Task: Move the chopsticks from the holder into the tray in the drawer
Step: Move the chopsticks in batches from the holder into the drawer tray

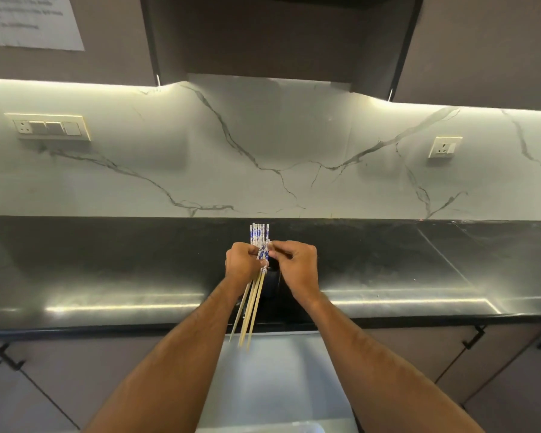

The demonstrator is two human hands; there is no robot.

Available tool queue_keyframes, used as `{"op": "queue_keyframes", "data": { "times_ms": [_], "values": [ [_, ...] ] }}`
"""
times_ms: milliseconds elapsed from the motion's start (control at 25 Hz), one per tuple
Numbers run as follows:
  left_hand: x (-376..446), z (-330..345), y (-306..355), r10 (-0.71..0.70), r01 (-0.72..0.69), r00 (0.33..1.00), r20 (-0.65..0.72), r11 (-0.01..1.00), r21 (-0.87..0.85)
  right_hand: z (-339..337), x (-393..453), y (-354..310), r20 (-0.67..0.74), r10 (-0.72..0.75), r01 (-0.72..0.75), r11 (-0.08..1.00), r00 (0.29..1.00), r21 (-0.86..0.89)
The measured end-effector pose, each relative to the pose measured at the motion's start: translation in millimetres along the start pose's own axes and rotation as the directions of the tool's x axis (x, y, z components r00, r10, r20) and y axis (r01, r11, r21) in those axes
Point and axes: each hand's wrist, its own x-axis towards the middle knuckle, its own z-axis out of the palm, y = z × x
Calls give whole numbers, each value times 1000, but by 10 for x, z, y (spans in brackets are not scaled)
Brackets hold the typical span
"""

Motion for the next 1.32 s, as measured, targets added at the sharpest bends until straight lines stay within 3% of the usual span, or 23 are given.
{"op": "queue_keyframes", "data": {
  "times_ms": [40, 80, 160, 240, 400, 560, 880, 1080, 1320],
  "values": [
    [-9, 21, -25, -24, 24, 999, 29, 999, 21, -63, -77, 23, 105, -174, 184, 979, 979, -88],
    [-20, 41, -55, -45, 43, 998, 53, 998, 40, -114, -164, 47, 263, -343, 396, 899, 902, -185],
    [-42, 45, -94, -92, 84, 991, 98, 993, 85, -177, -305, 127, 583, -504, 727, 643, 638, -239],
    [-66, 29, -141, -155, 150, 978, 138, 988, 45, -220, -429, 207, 728, -505, 854, 475, 463, -214],
    [-87, 23, -180, -269, 299, 947, 178, 938, -175, -242, -659, 332, 865, -435, 958, 240, 251, -157],
    [-91, 102, -156, -388, 430, 902, 190, 841, -329, -168, -747, 332, 882, -433, 975, 190, 187, -114],
    [-116, 159, -103, -387, 493, 867, 314, 757, -429, -118, -842, 377, 933, -354, 994, 103, 71, -36],
    [-89, 226, -211, -413, 533, 843, 346, 730, -427, -82, -869, 394, 942, -322, 990, 132, 94, -53],
    [-86, 320, -268, -368, 487, 872, 321, 710, -509, -34, -889, 439, 948, -301, 991, 117, 102, -69]
  ]
}}
